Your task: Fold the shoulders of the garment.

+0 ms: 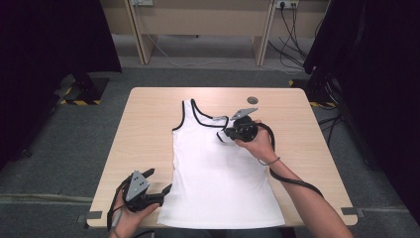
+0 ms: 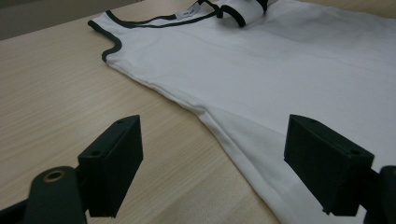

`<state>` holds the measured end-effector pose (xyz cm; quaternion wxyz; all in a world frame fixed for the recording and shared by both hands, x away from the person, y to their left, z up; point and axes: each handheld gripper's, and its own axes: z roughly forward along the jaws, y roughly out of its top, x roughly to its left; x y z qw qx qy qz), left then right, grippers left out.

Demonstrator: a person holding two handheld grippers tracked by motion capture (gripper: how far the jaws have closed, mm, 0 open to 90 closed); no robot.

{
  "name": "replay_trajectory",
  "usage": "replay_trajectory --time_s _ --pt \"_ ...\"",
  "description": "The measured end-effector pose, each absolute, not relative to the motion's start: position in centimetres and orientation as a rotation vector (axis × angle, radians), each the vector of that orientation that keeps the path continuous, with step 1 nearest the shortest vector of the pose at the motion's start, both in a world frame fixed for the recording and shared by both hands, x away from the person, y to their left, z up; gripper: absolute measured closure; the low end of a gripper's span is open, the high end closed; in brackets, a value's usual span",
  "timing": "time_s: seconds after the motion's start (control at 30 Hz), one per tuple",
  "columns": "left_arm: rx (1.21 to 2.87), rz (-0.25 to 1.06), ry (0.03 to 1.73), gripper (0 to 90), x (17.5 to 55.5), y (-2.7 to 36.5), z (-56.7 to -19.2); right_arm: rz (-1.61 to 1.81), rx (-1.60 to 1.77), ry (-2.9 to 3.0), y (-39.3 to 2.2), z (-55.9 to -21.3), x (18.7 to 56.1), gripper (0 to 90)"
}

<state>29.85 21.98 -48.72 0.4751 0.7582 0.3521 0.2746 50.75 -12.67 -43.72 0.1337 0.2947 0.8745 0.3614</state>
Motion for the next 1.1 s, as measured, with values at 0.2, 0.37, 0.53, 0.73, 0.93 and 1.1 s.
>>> replay_trajectory --time_s 0.2,0.37,0.53,0.73,0.93,1.1 --pt "1.856 0.673 0.861 18.7 29.9 21.9 -48.7 1.079 0.839 2.630 -13.3 -44.7 50.3 76.1" --pt "1.858 0.675 0.860 18.8 29.8 21.9 -48.7 1.140 0.765 2.740 -13.7 -44.4 50.0 73.4" --pt "1.864 0.675 0.858 18.8 29.9 21.9 -48.7 1.253 0.855 2.693 -14.4 -43.5 51.0 70.4" --pt "1.857 0.673 0.859 18.8 29.8 21.9 -48.7 1.069 0.952 2.608 -13.8 -44.5 51.8 70.3" --pt "1.862 0.676 0.855 18.9 29.8 21.9 -48.7 0.954 0.838 2.662 -12.7 -45.8 50.7 67.2" --pt "1.863 0.676 0.857 18.9 29.8 21.8 -48.7 0.914 0.788 2.666 -12.1 -46.2 49.9 66.1"
